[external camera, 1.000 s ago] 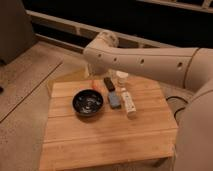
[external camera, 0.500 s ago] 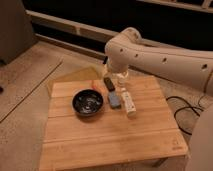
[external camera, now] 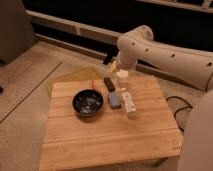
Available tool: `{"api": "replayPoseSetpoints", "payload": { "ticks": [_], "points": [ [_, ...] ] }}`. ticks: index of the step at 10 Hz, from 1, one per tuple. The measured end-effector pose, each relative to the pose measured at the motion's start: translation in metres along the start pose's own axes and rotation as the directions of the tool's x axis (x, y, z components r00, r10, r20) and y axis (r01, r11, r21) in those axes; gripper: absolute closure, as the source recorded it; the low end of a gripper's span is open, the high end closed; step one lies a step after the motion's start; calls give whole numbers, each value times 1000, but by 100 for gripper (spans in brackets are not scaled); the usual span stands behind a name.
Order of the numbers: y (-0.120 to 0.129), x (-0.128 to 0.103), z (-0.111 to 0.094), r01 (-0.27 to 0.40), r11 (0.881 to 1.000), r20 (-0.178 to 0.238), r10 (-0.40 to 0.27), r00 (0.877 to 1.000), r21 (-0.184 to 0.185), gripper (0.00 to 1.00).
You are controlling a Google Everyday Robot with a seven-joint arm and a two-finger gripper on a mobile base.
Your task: Stand the bottle upright
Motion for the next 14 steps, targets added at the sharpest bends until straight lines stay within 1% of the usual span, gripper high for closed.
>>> {"api": "replayPoseSetpoints", "payload": {
  "ticks": [3, 4, 5, 7, 9, 10, 11, 13, 14],
  "points": [
    [-23, -8, 20, -9, 1000, -29, 8, 1000, -27, 35],
    [-28, -7, 29, -1, 999, -59, -1, 998, -33, 35],
    [-28, -7, 32, 3, 999, -67, -5, 998, -36, 35],
    [-28, -7, 32, 2, 999, -67, -5, 998, -36, 35],
    [-23, -6, 24, 18, 999, -52, -20, 998, -50, 35],
    [-17, 2, 15, 43, 998, -34, -45, 998, -52, 35],
    [-16, 7, 12, 50, 998, -27, -51, 998, -47, 35],
    [-2, 19, 3, 58, 997, 5, -58, 998, -45, 35],
    [-1, 22, 4, 57, 997, 9, -57, 998, -46, 35]
  ]
}}
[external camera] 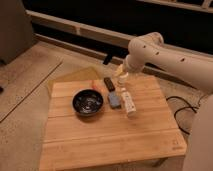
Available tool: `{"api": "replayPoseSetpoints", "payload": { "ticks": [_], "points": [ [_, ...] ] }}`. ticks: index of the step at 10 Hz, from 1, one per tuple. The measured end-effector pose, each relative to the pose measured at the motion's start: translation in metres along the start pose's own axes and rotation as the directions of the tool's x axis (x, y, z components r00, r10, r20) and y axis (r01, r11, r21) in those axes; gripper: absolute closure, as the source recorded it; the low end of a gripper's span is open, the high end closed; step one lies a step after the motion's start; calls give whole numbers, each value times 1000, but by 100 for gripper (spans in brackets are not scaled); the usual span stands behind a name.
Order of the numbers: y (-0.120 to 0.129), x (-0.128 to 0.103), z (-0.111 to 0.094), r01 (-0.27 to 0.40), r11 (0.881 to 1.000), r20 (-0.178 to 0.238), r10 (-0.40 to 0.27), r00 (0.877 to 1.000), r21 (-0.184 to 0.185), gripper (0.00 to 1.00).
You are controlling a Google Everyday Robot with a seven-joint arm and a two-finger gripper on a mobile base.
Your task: Stand the bottle upright
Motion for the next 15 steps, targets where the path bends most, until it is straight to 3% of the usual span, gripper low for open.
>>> {"api": "replayPoseSetpoints", "payload": {
  "ticks": [3, 6, 11, 15],
  "points": [
    [-8, 8, 16, -32, 999, -10, 32, 999, -12, 35],
    [-30, 3, 46, -56, 998, -24, 55, 998, -26, 35],
    [-47, 10, 110, -112, 989, -120, 101, 988, -91, 35],
    [-60, 14, 155, -117, 989, -208, 96, 974, -91, 35]
  ]
}}
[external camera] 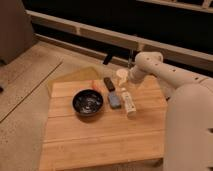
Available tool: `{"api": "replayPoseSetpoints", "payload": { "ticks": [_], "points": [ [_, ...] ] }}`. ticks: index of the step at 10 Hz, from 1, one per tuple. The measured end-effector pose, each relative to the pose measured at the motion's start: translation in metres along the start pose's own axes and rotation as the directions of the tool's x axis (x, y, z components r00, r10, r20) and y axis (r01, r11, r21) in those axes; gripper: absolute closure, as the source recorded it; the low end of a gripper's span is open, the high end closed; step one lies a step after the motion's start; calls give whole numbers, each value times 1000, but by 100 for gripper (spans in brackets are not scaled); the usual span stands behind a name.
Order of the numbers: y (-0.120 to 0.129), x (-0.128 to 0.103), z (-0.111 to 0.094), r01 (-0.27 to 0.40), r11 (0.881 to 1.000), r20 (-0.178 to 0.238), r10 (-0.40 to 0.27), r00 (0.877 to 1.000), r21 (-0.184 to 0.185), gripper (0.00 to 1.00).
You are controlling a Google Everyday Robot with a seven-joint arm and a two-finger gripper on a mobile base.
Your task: Stand the bottle upright
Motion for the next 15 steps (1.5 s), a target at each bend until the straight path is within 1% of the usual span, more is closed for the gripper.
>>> {"api": "replayPoseSetpoints", "payload": {
  "ticks": [3, 6, 9, 10, 12, 13, 15],
  "points": [
    [-1, -8, 14, 39, 999, -41, -39, 998, 19, 35],
    [-3, -11, 29, 79, 996, -87, -75, 993, 43, 35],
    [-1, -3, 50, 103, 993, -149, -93, 984, 56, 35],
    [-3, 3, 58, 106, 992, -178, -93, 980, 63, 35],
    [-8, 10, 70, 106, 991, -218, -86, 972, 80, 35],
    [-13, 10, 72, 103, 990, -226, -80, 971, 91, 35],
    [-18, 2, 71, 88, 991, -219, -63, 974, 106, 35]
  ]
}}
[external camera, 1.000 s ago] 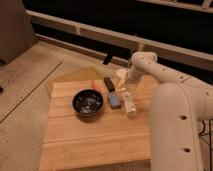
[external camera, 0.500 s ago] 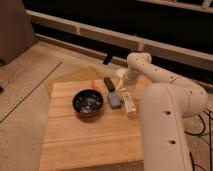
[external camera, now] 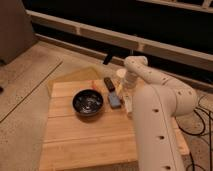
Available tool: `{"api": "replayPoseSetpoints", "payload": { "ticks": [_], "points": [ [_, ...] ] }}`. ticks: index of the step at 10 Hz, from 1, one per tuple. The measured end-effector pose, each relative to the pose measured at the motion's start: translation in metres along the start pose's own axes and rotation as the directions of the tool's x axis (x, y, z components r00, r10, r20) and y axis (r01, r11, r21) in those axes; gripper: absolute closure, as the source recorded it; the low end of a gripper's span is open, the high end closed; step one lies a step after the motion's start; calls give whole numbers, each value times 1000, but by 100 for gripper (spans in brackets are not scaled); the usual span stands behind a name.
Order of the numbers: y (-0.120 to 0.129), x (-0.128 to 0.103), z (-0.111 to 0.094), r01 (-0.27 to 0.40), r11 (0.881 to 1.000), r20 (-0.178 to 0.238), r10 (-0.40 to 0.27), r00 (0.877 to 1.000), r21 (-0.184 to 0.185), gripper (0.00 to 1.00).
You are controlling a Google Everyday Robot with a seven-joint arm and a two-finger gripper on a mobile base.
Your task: Stand the bottle upright
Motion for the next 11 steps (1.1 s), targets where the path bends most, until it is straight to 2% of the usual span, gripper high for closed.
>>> {"api": "replayPoseSetpoints", "payload": {
  "ticks": [5, 7, 11],
  "points": [
    [2, -7, 2, 0, 1000, -1, 0, 1000, 0, 37],
    [3, -9, 5, 17, 1000, 4, -17, 1000, 2, 55],
    [9, -10, 5, 40, 999, 22, -40, 999, -16, 97]
  ]
}}
